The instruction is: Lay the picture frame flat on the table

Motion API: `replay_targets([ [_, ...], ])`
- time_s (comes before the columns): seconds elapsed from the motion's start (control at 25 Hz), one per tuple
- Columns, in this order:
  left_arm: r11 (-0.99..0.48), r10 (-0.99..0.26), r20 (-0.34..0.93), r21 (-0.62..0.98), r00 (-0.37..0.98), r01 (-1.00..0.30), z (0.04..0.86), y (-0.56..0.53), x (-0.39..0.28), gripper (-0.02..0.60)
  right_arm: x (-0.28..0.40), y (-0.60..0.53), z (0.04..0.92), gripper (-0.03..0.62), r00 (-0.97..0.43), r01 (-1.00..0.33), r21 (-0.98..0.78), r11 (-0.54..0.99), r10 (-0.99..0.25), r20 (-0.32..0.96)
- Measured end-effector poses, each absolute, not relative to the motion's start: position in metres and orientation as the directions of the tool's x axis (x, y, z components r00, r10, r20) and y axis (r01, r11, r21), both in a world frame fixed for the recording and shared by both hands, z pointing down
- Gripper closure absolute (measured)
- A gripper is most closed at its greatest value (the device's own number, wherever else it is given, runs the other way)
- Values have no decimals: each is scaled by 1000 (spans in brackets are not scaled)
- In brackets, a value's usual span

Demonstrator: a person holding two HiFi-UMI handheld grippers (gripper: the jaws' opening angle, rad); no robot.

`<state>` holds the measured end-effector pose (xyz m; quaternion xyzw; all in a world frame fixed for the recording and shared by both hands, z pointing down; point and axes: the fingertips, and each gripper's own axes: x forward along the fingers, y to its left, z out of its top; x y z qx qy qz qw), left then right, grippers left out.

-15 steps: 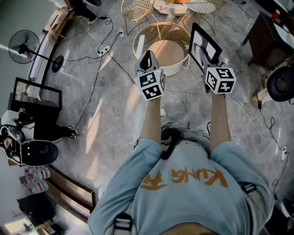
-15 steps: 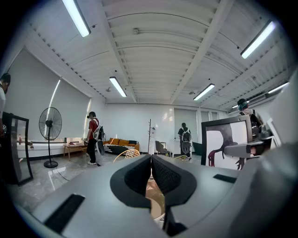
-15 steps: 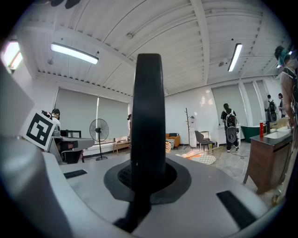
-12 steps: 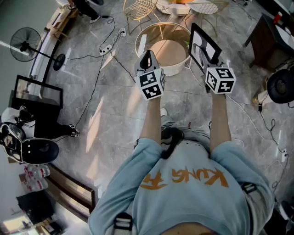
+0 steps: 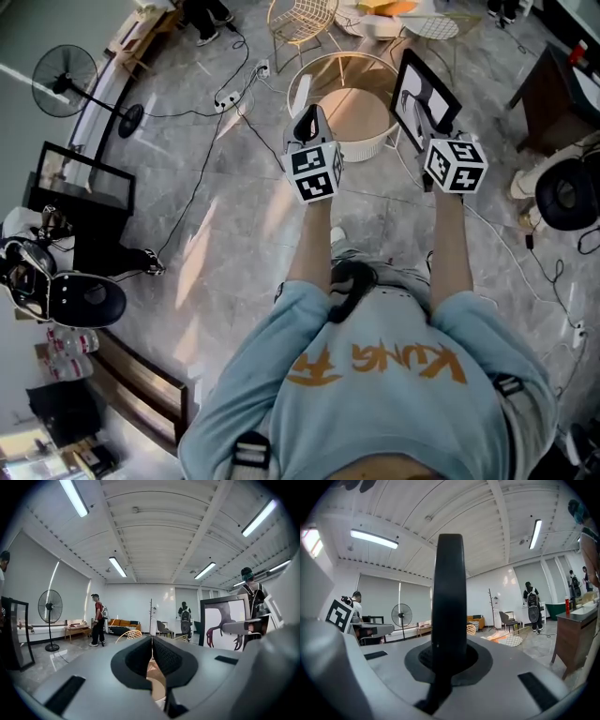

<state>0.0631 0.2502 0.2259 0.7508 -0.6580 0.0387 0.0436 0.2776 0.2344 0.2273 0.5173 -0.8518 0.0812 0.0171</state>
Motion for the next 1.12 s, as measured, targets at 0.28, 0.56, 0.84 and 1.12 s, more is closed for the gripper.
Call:
replay_targets([
  [0.28,-155,-981,118,5,154,-988,225,247,71,560,285,231,217,586,-461,-885,-129,448,-883,90],
  [0.56,-143,-984,106,4,142,-990,223,244,68,560,292,221,214,586,-466,-880,-144,453,-882,71],
  [0.84,-99,-988,115,9,99,-995,229,240,42,560,276,203,218,586,-496,-861,-166,482,-867,57],
  [1.12,-66,-993,97,23,68,-998,224,221,5,560,238,180,210,586,-532,-842,-139,522,-846,47],
])
